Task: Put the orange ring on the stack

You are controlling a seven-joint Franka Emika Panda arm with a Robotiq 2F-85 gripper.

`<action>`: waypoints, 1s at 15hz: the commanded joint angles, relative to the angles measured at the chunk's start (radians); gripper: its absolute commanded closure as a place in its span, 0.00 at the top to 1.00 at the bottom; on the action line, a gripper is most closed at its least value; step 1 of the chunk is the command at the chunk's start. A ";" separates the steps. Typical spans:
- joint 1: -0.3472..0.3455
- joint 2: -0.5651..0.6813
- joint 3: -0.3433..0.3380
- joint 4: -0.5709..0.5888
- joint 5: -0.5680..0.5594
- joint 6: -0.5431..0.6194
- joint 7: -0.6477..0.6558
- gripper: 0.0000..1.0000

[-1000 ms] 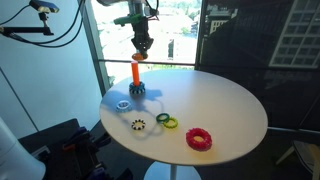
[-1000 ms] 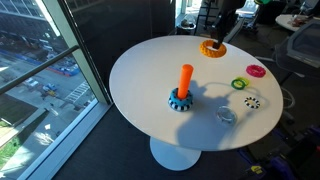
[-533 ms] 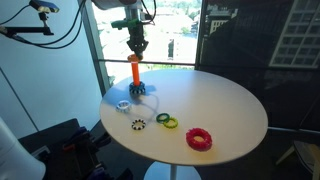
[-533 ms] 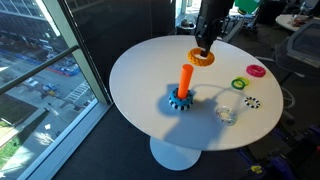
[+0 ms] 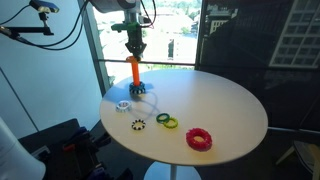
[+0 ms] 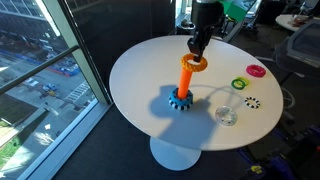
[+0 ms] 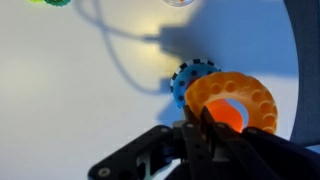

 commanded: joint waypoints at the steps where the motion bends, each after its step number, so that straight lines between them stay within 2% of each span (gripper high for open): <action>1: 0.004 0.028 0.004 0.047 -0.014 -0.037 -0.019 0.05; 15: 0.009 0.043 0.004 0.047 -0.031 -0.028 -0.011 0.05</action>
